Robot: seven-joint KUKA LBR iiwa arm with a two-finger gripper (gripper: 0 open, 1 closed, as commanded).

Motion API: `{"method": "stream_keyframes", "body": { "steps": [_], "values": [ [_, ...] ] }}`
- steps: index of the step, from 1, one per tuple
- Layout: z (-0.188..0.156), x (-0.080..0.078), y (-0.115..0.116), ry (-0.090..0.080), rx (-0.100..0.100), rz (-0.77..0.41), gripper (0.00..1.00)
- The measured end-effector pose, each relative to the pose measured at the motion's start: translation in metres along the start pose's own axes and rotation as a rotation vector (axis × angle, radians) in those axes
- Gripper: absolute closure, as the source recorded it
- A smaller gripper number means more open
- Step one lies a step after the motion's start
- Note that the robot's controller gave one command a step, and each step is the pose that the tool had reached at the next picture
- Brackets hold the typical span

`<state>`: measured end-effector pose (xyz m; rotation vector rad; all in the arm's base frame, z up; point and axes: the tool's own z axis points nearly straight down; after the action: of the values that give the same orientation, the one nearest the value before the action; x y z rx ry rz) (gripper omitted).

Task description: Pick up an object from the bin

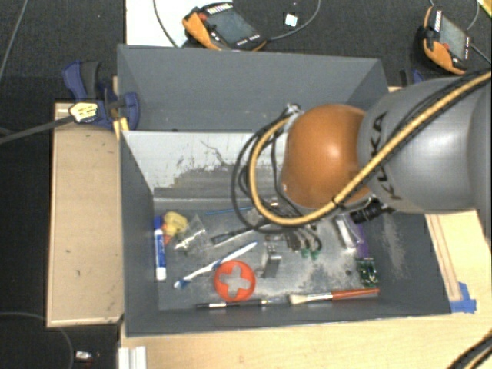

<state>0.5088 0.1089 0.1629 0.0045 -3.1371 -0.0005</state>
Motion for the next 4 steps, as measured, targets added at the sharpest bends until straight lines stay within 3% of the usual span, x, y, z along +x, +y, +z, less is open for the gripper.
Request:
{"method": "stream_keyframes", "body": {
  "steps": [1, 2, 3, 4],
  "values": [
    [-0.003, -0.002, 0.000, -0.007, -0.001, 0.006, 0.00],
    [0.094, 0.001, 0.057, -0.002, -0.002, -0.378, 0.00],
    [0.017, 0.010, 0.052, -0.008, -0.001, -0.254, 0.00],
    [0.063, 0.023, 0.045, 0.004, -0.001, -0.292, 0.00]
  ]
}}
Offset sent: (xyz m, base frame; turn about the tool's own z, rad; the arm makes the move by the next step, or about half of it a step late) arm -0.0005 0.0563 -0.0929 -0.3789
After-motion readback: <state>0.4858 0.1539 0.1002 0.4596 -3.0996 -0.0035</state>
